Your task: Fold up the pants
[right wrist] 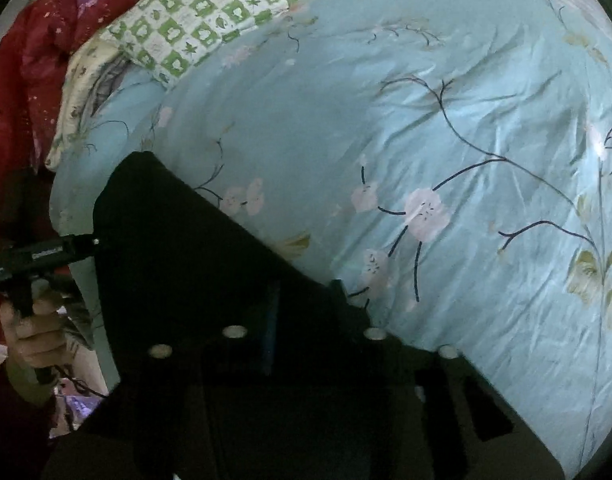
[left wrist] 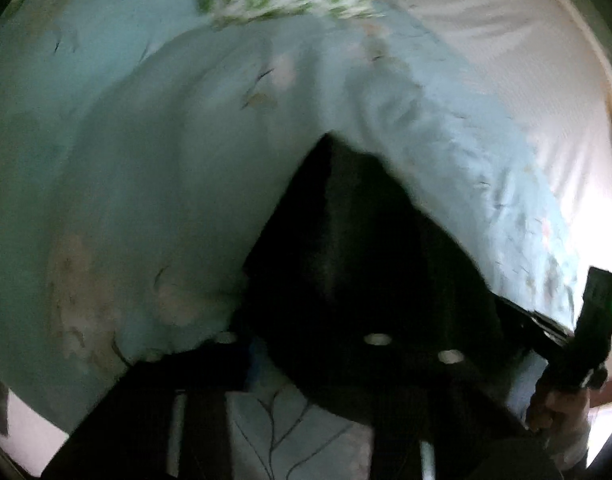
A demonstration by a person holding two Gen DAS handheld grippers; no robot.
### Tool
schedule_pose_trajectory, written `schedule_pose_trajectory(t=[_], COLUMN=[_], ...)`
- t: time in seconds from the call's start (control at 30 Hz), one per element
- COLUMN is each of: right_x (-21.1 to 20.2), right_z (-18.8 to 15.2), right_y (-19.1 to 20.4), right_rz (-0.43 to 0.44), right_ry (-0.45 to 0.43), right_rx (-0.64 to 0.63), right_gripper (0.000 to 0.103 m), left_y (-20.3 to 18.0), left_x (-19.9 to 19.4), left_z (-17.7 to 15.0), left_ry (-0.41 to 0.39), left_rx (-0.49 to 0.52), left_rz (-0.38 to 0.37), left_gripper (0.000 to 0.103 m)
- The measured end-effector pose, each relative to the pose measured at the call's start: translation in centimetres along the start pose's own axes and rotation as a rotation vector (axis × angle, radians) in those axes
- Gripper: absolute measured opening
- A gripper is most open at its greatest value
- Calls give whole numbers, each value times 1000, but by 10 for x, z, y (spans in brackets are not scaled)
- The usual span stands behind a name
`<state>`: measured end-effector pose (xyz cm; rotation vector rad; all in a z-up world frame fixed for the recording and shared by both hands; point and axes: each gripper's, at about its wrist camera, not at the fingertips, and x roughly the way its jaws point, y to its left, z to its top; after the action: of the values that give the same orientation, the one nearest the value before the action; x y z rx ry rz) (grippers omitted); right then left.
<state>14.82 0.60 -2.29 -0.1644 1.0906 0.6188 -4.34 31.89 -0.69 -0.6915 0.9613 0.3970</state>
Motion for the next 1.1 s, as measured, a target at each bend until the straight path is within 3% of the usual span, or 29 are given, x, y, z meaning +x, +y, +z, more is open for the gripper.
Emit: schedule_pose_trajectory(t=[0.1, 0.27, 0.4, 0.63, 0.73, 0.87, 0.9, 0.97, 1.0, 1.1], right_x=[-30, -71, -51, -14, -4, 3, -1, -15, -24, -52], right_z=[-3, -4, -2, -4, -3, -3, -3, -7, -10, -23], right_y=[6, 16, 15, 22, 21, 19, 17, 15, 13, 9], right_rz=[20, 35, -19, -149, -181, -211, -211, -221, -226, -192], right_ry=[-84, -254, -243, -205, -186, -179, -193, -240, -259, -309], right_rx=[-18, -42, -21, -48, -46, -16, 6, 40, 57, 108], right_gripper=[12, 11, 11, 10, 10, 14, 15, 21, 21, 24], left_y=[-7, -5, -9, -9, -9, -12, -13, -12, -10, -4], left_x=[-40, -72, -50, -29, -11, -5, -10, -26, -36, -62], left_z=[-1, -6, -9, -21, -28, -35, -36, -37, -37, -36], left_ry=[-99, -228, -206, -196, -166, -174, -184, -230, -247, -295], left_rx=[76, 156, 209, 288, 322, 357, 361, 365, 363, 332], left_rz=[-98, -146, -40, 57, 132, 212, 229, 260, 256, 224], left_gripper=[18, 18, 18, 19, 21, 34, 41, 46, 53, 55])
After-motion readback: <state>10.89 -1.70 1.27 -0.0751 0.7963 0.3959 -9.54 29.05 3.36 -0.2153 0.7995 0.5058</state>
